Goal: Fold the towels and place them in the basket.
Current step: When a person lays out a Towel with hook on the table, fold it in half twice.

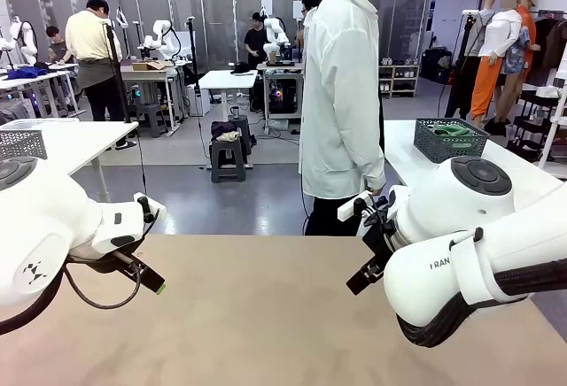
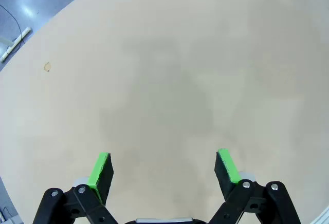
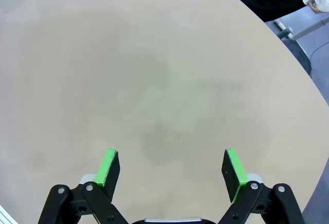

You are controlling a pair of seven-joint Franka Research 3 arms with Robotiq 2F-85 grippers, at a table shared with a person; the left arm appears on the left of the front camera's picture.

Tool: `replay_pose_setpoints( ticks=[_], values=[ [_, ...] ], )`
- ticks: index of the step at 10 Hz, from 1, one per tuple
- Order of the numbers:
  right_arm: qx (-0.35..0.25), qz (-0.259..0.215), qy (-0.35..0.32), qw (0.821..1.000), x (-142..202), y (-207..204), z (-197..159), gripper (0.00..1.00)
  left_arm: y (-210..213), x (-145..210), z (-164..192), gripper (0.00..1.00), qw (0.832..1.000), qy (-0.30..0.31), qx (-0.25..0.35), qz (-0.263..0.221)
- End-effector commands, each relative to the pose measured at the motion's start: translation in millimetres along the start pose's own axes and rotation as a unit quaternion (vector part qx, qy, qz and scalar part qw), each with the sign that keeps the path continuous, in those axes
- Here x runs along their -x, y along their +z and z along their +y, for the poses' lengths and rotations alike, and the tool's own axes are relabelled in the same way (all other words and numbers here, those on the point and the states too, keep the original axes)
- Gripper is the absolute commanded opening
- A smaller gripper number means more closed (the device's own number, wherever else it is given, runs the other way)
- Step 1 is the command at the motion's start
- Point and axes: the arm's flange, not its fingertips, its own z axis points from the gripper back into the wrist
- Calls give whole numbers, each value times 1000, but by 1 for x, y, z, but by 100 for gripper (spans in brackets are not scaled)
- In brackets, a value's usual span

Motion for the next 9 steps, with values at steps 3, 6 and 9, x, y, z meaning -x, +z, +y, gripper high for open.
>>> replay_pose_setpoints(
  ticks=[3,6,9],
  values=[
    [0,0,-1,1000,0,0,0,100,0,0,0,100,1000,0,0,0],
    [-27,4,11,1000,-2,14,-16,100,14,-6,14,100,999,-8,26,-18],
    [-57,-14,48,997,-4,62,-56,100,56,-14,60,100,995,-60,57,-47]
  ],
)
